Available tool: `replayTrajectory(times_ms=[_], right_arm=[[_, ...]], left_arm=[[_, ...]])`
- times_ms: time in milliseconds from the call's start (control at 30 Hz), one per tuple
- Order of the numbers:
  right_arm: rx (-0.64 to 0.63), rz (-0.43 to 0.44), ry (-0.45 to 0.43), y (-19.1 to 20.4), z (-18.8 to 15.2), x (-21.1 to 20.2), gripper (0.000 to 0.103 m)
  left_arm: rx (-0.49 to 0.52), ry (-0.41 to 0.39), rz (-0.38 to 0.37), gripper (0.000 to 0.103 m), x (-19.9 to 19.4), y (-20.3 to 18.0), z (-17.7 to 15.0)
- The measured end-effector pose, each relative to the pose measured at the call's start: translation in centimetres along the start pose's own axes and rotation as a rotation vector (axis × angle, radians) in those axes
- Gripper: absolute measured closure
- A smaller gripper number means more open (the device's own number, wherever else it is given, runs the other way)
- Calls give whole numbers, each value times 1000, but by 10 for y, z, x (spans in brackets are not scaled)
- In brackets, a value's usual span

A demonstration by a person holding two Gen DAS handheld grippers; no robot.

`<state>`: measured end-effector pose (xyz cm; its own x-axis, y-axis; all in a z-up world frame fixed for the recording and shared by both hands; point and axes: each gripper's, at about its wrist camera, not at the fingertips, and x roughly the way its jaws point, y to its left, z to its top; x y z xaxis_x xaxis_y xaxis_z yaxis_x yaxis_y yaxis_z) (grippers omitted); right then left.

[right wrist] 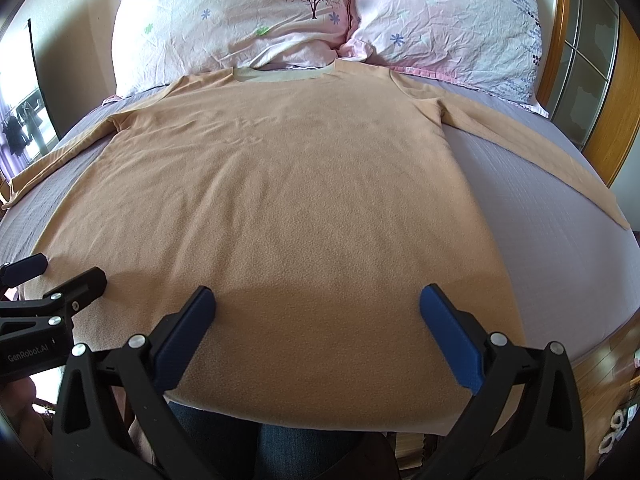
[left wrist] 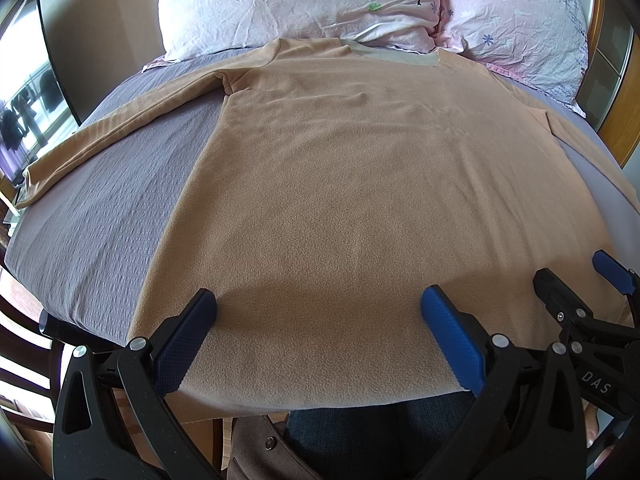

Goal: Fold small clothes

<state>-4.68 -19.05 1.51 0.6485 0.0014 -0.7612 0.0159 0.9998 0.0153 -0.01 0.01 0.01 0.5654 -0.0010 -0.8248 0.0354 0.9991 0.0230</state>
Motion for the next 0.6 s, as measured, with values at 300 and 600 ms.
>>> replayTrajectory(times_ms=[300, 600], right_arm=[[-5, 3, -2, 0, -1, 1, 2], [252, -14, -162, -115, 28, -30, 2]], left_arm=[[4, -2, -1, 1, 0, 0, 0], [41, -70, -41, 1, -4, 4, -4]])
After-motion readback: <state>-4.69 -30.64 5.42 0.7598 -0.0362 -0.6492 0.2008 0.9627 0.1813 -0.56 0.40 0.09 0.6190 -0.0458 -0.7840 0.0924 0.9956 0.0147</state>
